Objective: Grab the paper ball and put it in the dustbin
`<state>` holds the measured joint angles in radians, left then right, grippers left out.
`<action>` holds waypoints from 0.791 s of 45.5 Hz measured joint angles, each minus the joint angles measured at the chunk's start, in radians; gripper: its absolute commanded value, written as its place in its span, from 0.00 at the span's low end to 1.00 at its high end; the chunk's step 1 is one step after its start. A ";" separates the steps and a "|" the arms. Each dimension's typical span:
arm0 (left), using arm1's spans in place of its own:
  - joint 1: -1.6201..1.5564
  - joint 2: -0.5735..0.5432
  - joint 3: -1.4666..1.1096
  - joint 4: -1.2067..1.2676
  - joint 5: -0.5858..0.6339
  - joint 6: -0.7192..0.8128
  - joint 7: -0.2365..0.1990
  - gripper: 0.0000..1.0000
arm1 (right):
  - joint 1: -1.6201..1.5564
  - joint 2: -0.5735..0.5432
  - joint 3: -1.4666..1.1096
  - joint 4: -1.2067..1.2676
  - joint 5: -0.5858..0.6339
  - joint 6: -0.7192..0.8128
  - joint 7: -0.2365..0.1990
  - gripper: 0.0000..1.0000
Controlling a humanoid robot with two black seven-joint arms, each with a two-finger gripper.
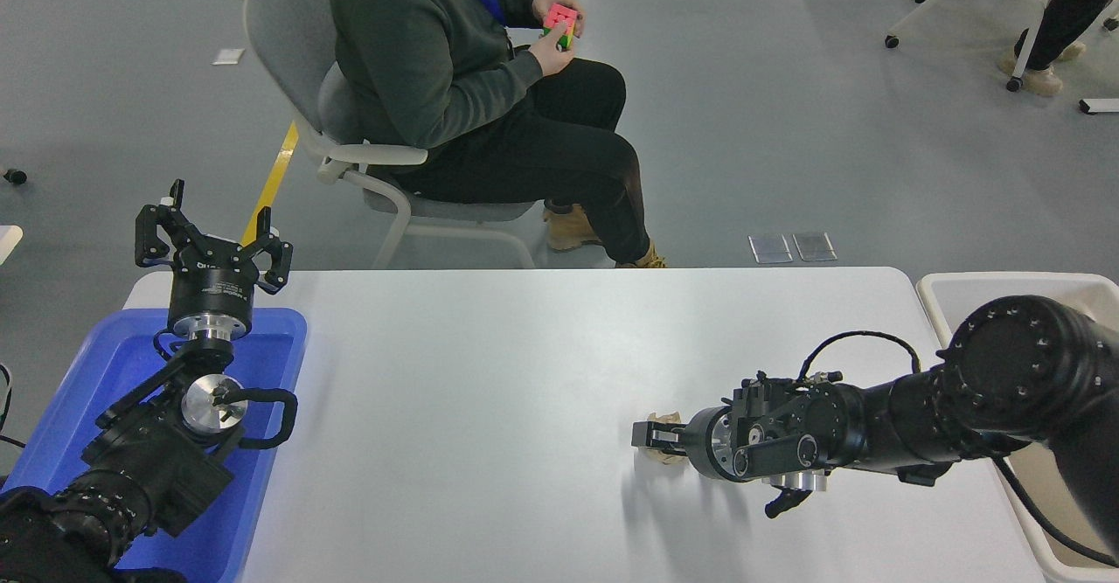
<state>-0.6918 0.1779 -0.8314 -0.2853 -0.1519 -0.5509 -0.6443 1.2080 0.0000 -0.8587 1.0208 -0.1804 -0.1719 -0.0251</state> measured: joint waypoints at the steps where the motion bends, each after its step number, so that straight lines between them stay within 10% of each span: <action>1: 0.000 0.000 0.000 0.000 0.000 0.000 0.000 0.99 | 0.000 0.000 0.000 0.000 0.000 0.000 0.000 0.22; 8: 0.000 0.000 0.000 0.000 0.000 0.000 0.000 0.99 | -0.003 0.000 0.006 -0.003 0.001 0.001 0.003 0.02; 36: 0.000 0.000 0.000 0.000 0.001 0.000 0.000 0.99 | 0.207 -0.012 -0.029 0.172 -0.001 0.041 0.021 0.03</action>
<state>-0.6918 0.1780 -0.8312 -0.2855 -0.1509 -0.5508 -0.6443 1.4153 -0.0121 -0.8878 1.1924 -0.1819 -0.1307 -0.0045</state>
